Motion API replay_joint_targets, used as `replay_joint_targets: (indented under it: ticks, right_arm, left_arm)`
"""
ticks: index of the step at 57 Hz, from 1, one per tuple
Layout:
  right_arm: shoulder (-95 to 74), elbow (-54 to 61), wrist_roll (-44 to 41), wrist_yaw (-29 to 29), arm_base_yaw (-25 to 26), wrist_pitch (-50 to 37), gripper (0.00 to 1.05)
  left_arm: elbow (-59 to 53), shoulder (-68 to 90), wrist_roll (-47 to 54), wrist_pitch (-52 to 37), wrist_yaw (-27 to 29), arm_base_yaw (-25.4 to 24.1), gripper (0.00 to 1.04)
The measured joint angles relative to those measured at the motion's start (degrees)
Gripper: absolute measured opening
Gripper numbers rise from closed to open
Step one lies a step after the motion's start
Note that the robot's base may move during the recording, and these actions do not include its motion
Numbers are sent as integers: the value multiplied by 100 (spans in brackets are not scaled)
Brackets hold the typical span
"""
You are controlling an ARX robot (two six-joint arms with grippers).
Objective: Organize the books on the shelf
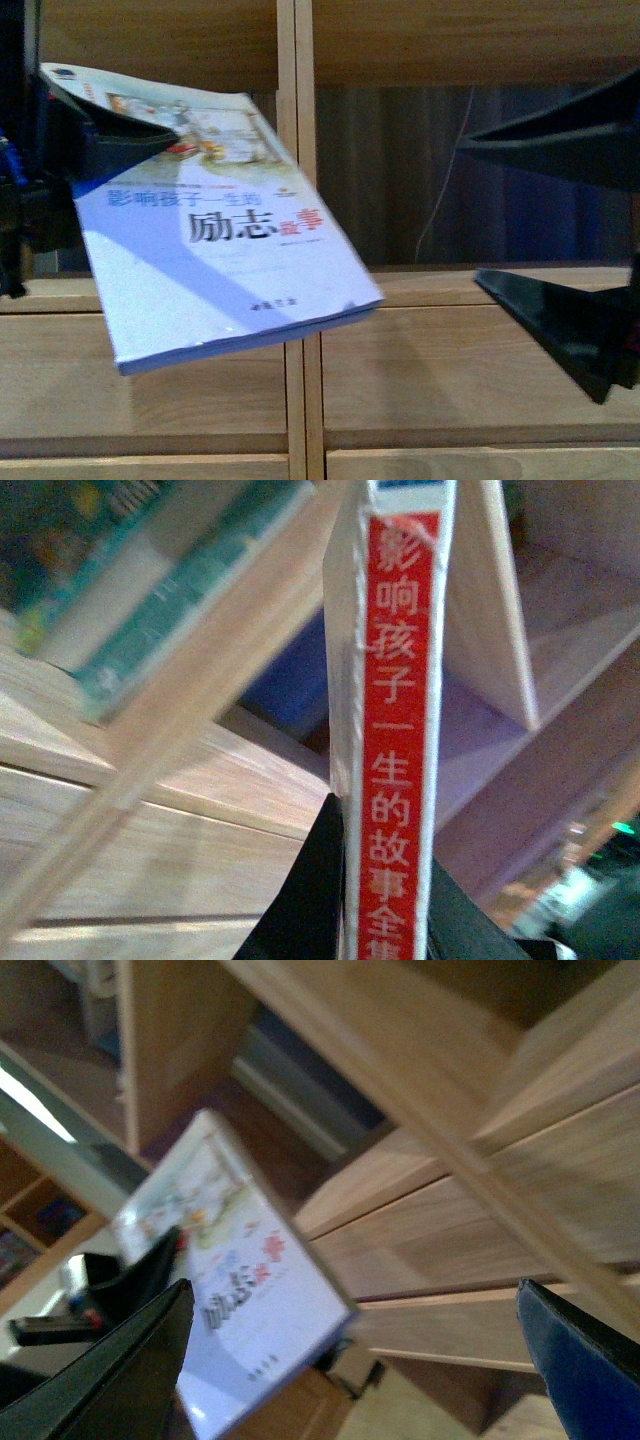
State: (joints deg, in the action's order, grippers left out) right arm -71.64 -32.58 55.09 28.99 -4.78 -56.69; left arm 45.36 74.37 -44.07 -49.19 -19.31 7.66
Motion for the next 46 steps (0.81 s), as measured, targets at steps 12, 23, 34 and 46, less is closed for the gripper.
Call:
replay_joint_targets:
  ticks: [12,23,34,46]
  right_arm:
    - [442,92,-2004,-52,1325,1281,98]
    - [903,229,-3543,142,2293,1373,98]
    - [1484,492,-4212,407,2597,1143,98]
    - [1502,514,-4321,407,2605,1139,98]
  left_arm:
    - [649,365,1648,483,988,-651,7]
    - [1690,1106,3178,485,1582,-638,7]
    - [2597,1899,4433,492,1851,-313,7]
    - [3672,2680,5512,208,1952,-48,7]
